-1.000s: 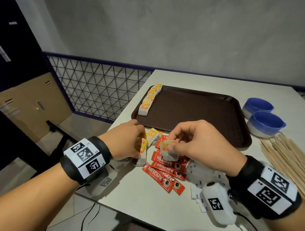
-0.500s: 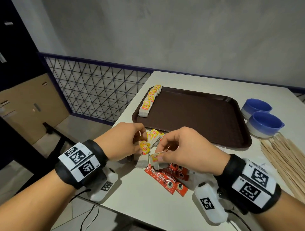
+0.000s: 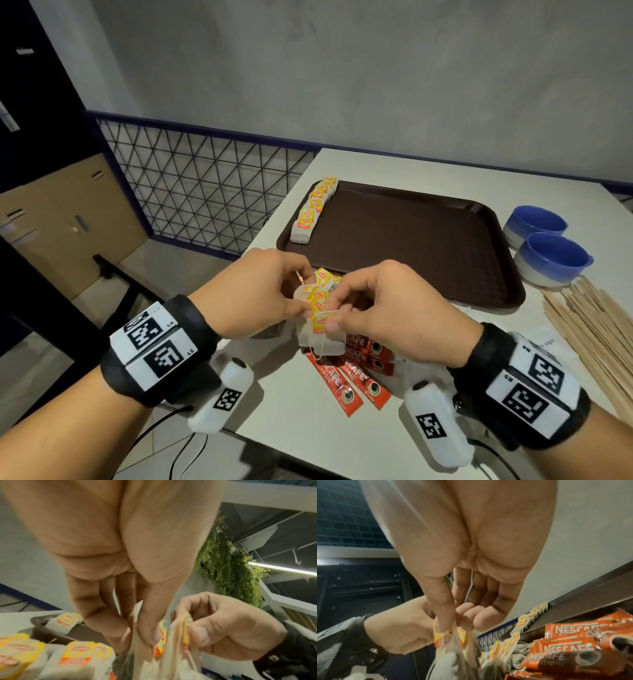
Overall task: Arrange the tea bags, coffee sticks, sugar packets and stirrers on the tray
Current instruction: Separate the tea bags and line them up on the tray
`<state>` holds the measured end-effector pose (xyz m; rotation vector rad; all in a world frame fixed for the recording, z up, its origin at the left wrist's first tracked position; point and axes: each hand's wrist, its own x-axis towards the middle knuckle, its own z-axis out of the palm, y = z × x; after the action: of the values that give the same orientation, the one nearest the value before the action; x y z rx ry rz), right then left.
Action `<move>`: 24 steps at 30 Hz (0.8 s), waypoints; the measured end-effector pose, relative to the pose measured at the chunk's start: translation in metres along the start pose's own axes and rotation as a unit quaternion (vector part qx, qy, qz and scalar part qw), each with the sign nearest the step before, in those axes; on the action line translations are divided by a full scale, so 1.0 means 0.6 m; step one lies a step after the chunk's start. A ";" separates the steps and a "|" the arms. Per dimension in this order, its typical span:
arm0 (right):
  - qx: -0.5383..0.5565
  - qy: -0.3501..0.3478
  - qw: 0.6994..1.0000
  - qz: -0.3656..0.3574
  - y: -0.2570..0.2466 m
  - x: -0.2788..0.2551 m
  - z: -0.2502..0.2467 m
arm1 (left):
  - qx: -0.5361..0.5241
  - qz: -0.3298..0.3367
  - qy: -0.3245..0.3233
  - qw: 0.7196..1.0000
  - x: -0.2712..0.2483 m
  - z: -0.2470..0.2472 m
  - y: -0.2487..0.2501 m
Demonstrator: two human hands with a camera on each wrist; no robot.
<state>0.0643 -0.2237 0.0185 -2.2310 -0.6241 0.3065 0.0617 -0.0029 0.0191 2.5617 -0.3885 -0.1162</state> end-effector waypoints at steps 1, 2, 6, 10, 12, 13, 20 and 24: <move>0.006 0.008 1.000 -0.003 0.001 0.000 -0.001 | -0.021 0.008 0.006 1.000 -0.003 -0.001 0.006; 0.019 0.018 1.000 -0.006 0.002 0.001 -0.002 | -0.039 0.014 0.011 0.999 -0.005 -0.002 0.012; 0.074 0.055 0.996 -0.011 0.008 0.000 -0.006 | -0.095 0.020 0.038 0.994 -0.010 -0.007 0.027; 0.049 0.059 0.997 -0.008 0.006 -0.002 -0.009 | -0.155 0.016 0.016 0.988 -0.009 -0.016 0.028; 0.030 0.073 0.997 -0.006 0.007 -0.001 -0.010 | -0.186 0.018 0.003 0.982 -0.009 -0.019 0.028; 0.015 0.079 0.997 -0.008 0.007 -0.002 -0.010 | -0.201 0.018 -0.001 0.979 -0.010 -0.020 0.028; 0.011 0.055 0.998 -0.009 0.002 -0.002 -0.011 | -0.258 0.024 -0.035 0.965 -0.014 -0.032 0.014; 0.003 0.042 0.999 0.004 0.006 0.000 -0.007 | -0.142 0.019 0.004 0.990 -0.014 -0.046 -0.009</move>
<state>0.0672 -0.2284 0.0187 -2.2293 -0.5694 0.2168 0.0595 0.0179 0.0398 2.2721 -0.3873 -0.1373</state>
